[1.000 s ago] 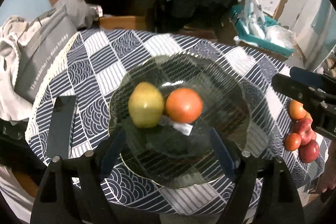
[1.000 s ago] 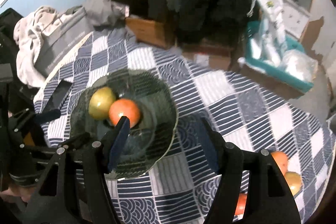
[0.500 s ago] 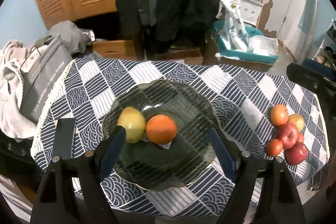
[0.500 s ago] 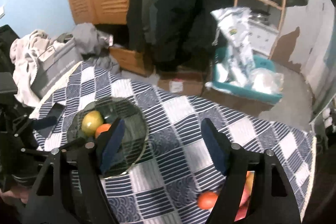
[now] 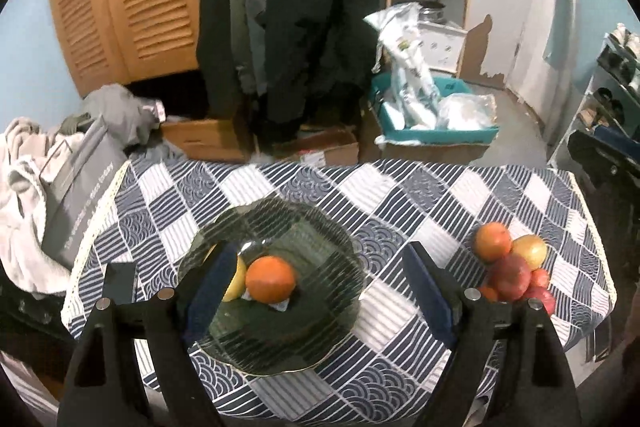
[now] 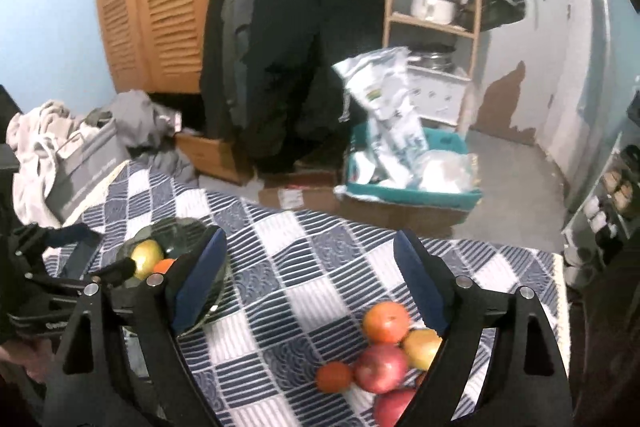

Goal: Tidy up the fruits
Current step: 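Withdraw both open tools from the plate back toward the fruit pile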

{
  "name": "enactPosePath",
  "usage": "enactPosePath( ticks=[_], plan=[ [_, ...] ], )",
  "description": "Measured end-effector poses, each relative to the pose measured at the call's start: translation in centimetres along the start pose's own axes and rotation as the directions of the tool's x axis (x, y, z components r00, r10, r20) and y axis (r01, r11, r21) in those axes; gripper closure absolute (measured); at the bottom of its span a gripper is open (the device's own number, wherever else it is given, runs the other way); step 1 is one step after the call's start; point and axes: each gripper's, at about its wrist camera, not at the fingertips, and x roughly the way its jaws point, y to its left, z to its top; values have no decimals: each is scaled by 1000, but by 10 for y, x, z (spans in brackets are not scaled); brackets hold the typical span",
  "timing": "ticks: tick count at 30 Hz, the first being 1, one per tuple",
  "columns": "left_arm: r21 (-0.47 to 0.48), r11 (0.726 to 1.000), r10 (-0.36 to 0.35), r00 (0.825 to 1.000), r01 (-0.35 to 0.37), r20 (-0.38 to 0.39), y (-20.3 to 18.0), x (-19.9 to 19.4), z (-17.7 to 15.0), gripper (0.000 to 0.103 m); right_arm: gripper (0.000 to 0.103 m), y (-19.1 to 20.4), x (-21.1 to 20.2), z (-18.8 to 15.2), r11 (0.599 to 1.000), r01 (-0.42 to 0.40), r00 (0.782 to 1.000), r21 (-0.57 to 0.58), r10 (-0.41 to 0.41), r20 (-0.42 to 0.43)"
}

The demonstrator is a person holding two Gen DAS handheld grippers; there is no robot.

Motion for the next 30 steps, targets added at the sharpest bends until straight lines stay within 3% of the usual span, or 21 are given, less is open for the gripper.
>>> enactPosePath(
  ticks=[19, 30],
  plan=[
    [25, 995, -93, 995, 92, 33, -50, -21, 12, 14, 16, -81, -62, -26, 985, 125, 988, 117, -134, 73],
    [86, 990, -112, 994, 113, -14, -85, -10, 3, 14, 16, -113, -61, -59, 970, 168, 985, 177, -170, -3]
  ],
)
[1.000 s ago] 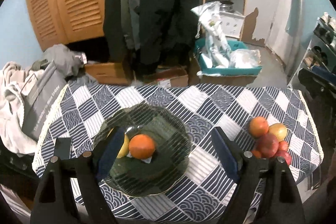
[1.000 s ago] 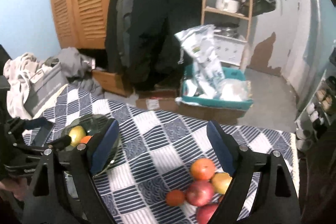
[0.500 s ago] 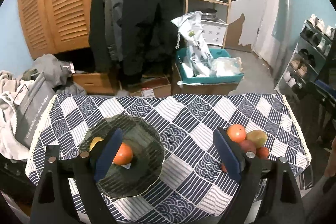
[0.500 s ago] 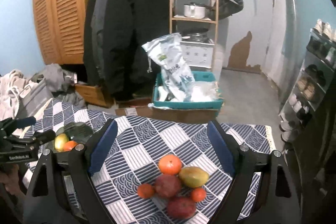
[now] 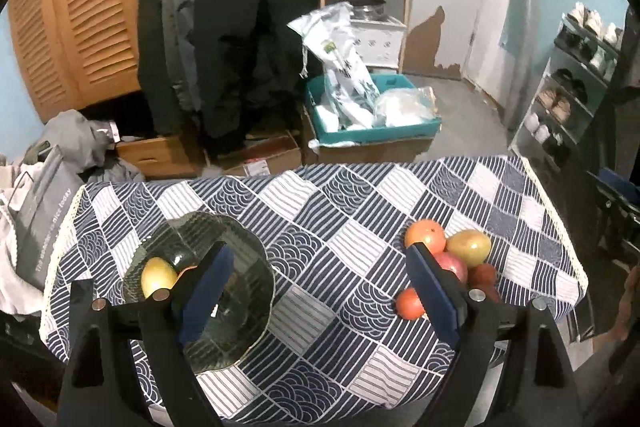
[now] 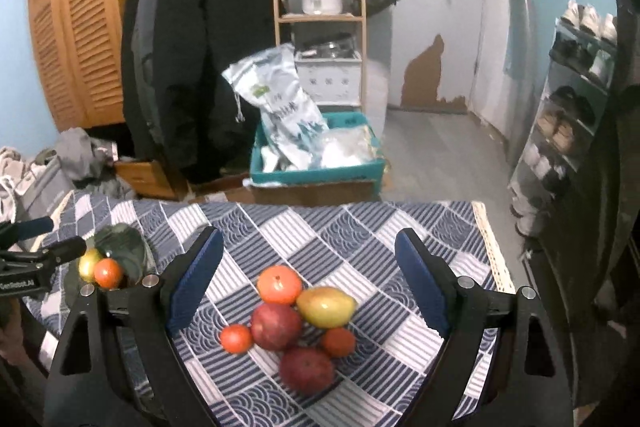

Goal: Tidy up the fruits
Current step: 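Withdraw both open tools from the plate back toward the fruit pile, then lower the right tool onto the large red apple and grasp it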

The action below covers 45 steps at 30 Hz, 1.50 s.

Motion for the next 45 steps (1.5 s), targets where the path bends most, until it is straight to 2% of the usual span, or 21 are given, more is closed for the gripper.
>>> enactPosePath(
  ticks=[4, 10, 15, 22, 32, 36, 45],
  plan=[
    [9, 1000, 5, 999, -4, -36, -5, 13, -8, 14, 16, -7, 12, -12, 1000, -17, 997, -4, 16, -75],
    [3, 1000, -23, 993, 24, -116, -12, 34, -23, 14, 16, -13, 28, -29, 1000, -18, 989, -1, 18, -145],
    [5, 1000, -27, 986, 29, -164, -18, 52, -33, 14, 16, -21, 47, -47, 1000, -19, 975, 17, 22, -223],
    [-14, 999, -49, 970, 47, -239, -25, 73, -45, 14, 16, -14, 73, -72, 999, -42, 941, 3, 40, -336],
    [66, 998, 4, 959, 16, -284, -42, 99, -62, 14, 16, -12, 110, -109, 999, -39, 880, 6, 37, -474],
    [58, 998, 5, 951, 14, -310, -43, 109, -69, 14, 17, -9, 124, -121, 999, -41, 856, -3, 34, -516],
    [115, 993, 40, 945, -3, -326, -52, 124, -81, 14, 17, -6, 146, -136, 999, -38, 825, -5, 28, -564]
  ],
)
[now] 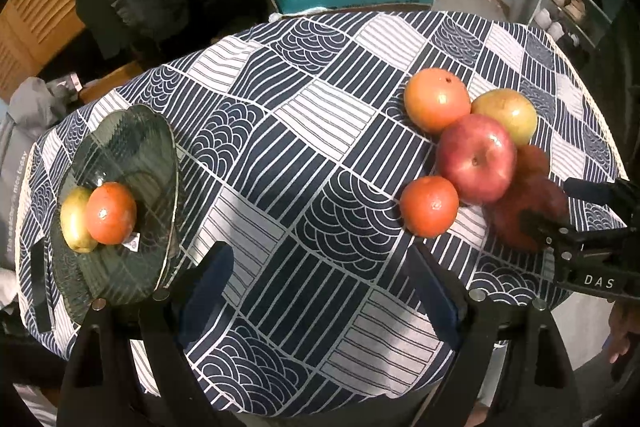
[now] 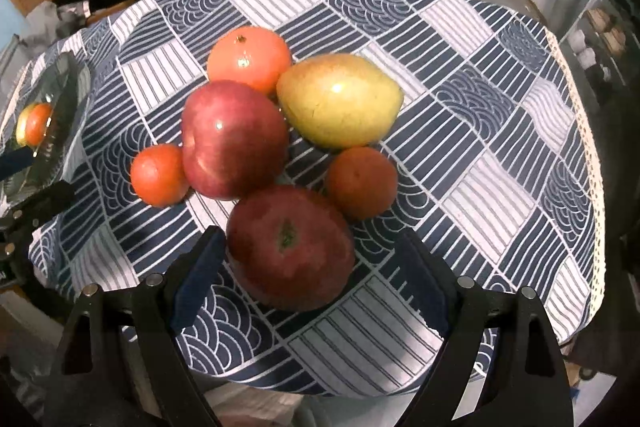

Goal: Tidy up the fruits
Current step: 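Lower the right tool onto the large red apple and grasp it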

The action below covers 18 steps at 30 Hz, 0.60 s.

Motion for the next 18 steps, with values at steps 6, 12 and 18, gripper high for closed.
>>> enactPosePath(
  ticks=[6, 12, 18],
  plan=[
    [9, 1000, -4, 1000, 5, -20, -5, 9, 0, 14, 17, 1, 12, 1, 1000, -18, 999, 8, 18, -28],
    [13, 1000, -18, 999, 18, -32, -9, 15, 2, 14, 25, 6, 25, 1, 1000, -26, 998, -5, 26, -61],
    [1, 999, -34, 999, 34, -33, -11, 18, 6, 14, 29, 7, 26, -1, 999, -34, 997, -21, 33, -63]
  ],
)
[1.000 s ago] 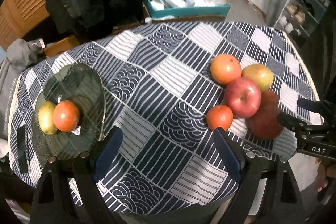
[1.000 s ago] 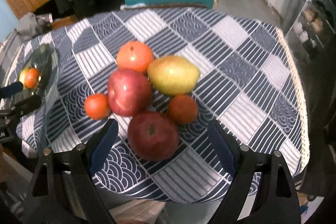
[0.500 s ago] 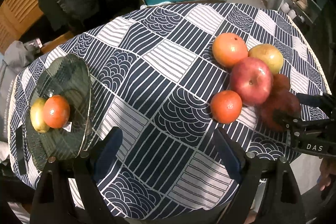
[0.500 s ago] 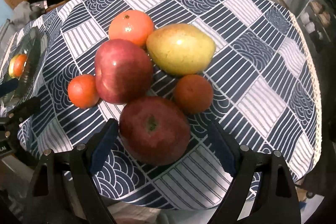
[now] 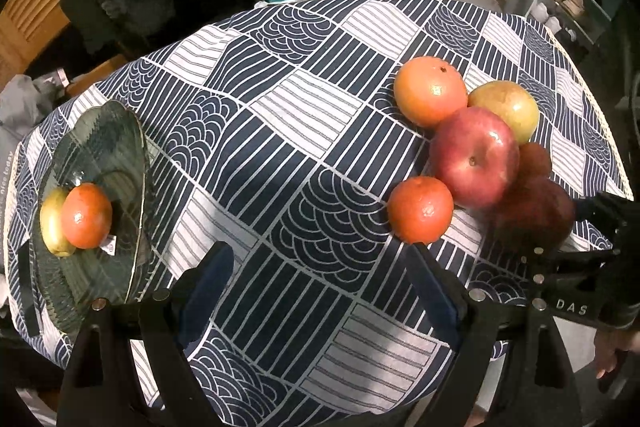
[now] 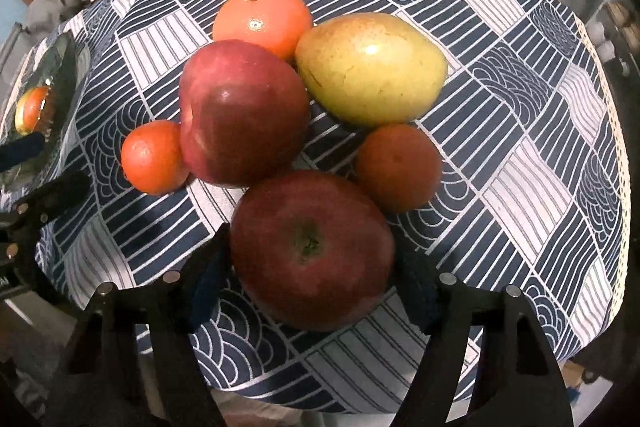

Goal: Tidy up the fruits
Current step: 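Lower the right tool onto the large red apple and grasp it, then lift the red apple with the right tool while the left tool reaches for a tangerine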

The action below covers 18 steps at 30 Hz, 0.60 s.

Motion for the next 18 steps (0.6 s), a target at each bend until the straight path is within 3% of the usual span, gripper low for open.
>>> enactPosePath(
  ticks=[18],
  plan=[
    [44, 998, -51, 998, 52, -19, -30, 18, 14, 14, 29, -42, -58, -3, 997, 52, 984, 60, -61, 167]
  ],
)
